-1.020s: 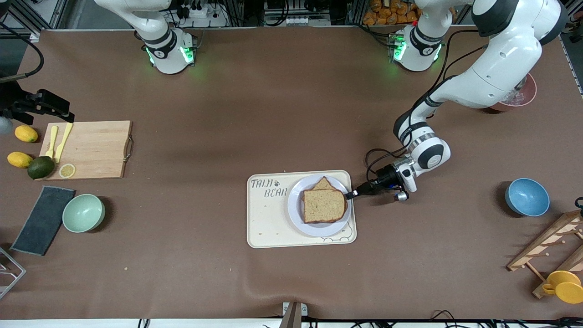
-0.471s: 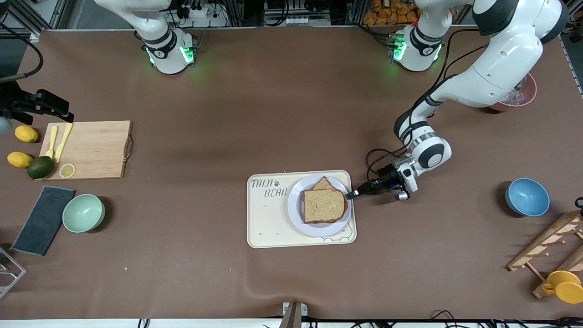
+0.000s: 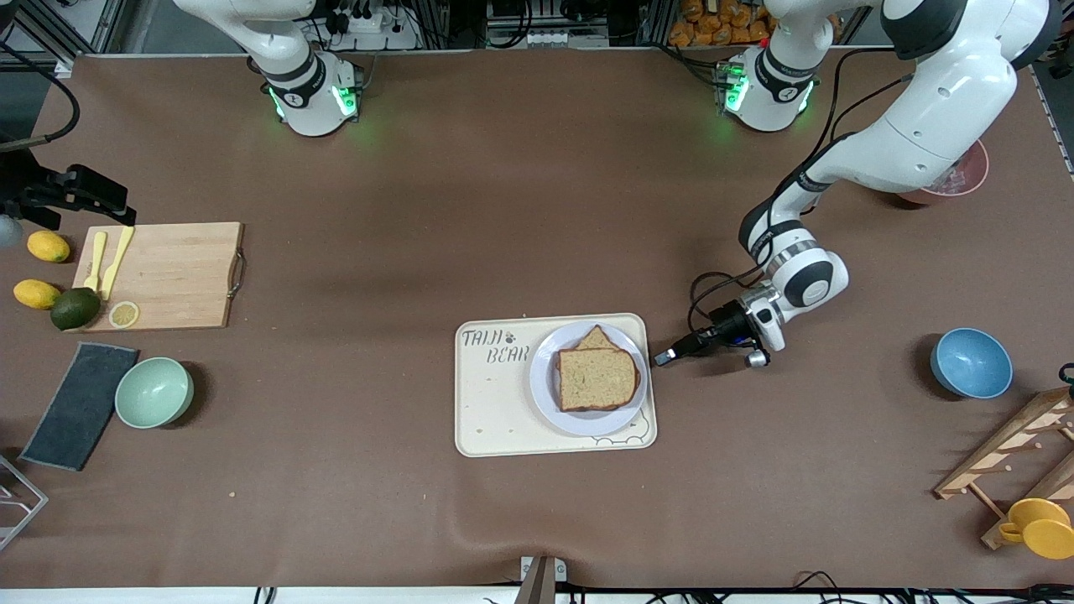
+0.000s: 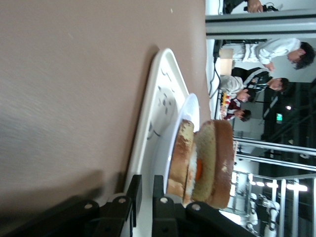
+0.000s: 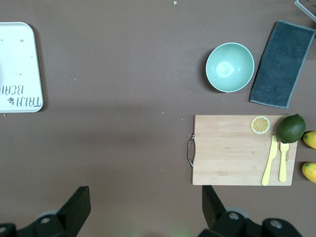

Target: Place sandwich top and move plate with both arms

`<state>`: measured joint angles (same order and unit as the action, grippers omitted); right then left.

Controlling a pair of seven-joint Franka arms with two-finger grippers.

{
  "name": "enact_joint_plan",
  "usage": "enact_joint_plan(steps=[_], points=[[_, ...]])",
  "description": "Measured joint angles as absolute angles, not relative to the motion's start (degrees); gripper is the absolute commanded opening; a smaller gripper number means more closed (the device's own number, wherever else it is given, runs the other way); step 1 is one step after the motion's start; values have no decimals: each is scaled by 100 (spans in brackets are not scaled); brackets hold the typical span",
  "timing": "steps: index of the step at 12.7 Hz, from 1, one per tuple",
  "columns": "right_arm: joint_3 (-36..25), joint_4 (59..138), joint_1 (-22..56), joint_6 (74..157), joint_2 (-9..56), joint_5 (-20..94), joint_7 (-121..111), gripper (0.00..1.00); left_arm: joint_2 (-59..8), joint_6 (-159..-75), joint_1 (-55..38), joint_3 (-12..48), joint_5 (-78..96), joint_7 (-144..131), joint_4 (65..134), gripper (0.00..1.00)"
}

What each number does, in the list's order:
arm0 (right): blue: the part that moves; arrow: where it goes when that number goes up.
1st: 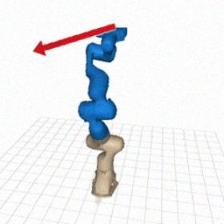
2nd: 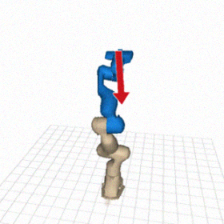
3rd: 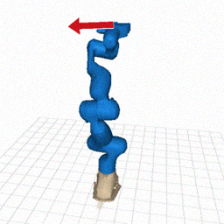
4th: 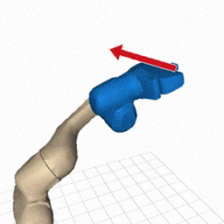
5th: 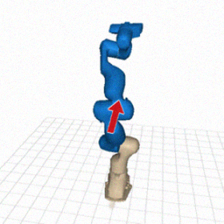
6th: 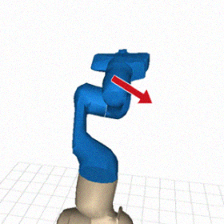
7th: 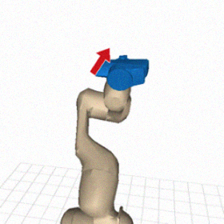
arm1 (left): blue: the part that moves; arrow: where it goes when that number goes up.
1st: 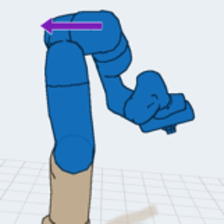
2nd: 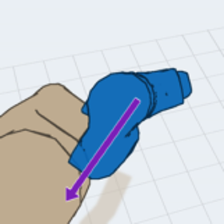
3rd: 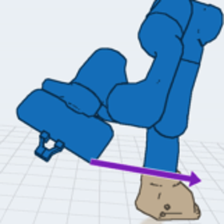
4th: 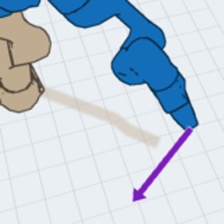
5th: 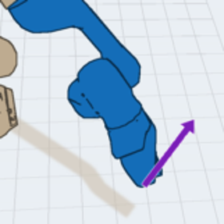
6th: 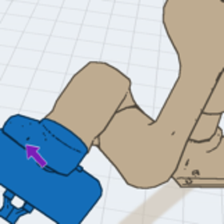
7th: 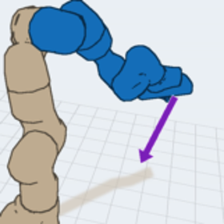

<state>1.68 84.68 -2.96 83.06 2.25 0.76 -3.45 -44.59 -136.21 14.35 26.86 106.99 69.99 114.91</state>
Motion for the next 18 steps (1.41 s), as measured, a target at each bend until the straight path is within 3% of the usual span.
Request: enact_joint_plan(steps=[6, 15, 18], points=[[168, 8472, -298, 8306, 225, 76, -345, 100, -3940, -13944, 1534, 2660, 10095, 6667, 11499, 12], [167, 8488, -300, 8312, 225, 76, -345, 100, -2710, -13909, 1784, 2637, 4969, 1746, 10894, 13], [167, 8491, -300, 8312, 225, 76, -345, 100, -2605, -13320, 1751, 2656, 3007, 272, 10413, 13]])
